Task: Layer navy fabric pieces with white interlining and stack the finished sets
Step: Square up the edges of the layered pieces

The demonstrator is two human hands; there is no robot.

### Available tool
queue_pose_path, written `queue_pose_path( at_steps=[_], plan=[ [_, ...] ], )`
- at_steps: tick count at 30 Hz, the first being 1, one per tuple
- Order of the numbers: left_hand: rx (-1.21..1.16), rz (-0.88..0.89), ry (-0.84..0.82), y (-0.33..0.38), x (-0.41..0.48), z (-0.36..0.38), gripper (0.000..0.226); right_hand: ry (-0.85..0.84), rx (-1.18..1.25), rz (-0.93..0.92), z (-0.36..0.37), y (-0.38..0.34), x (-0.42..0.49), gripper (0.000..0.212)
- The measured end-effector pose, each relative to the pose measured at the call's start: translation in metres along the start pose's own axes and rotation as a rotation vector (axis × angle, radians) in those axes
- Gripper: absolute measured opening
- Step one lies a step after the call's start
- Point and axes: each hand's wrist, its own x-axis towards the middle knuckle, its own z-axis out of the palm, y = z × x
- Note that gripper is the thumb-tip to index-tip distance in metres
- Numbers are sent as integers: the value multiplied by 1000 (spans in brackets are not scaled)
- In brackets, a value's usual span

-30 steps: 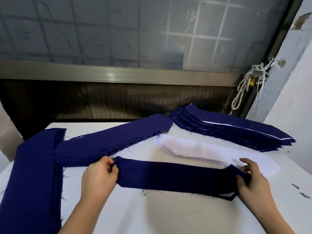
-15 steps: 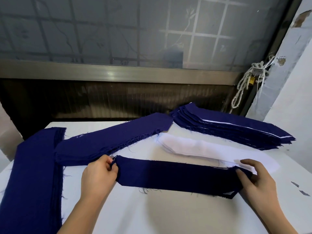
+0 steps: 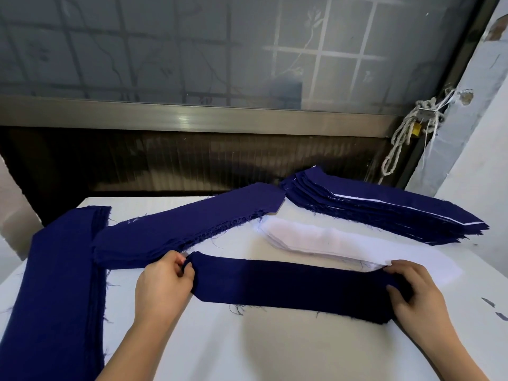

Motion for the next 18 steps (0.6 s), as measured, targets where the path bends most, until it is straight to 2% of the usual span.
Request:
queue_pose_path(
  at_steps=[7,11,14,16,18],
  plan=[
    [74,10,36,0,-2,2,24,32,-50,82,-1,-1,0,37],
    [105,-9,39,4,-2,0,17,28,-55,196,-1,-1,-1,29],
    [76,-10,145,5,-4,-3,20,127,-178,301,-5,-4,-1,21],
    [75,-7,209,5,-4,-4,19,146,-266,367,-8,-5,-1,31],
    [112,11,225,6,-5,-3,7,129,-363,388,-7,-6,-1,41]
  ],
)
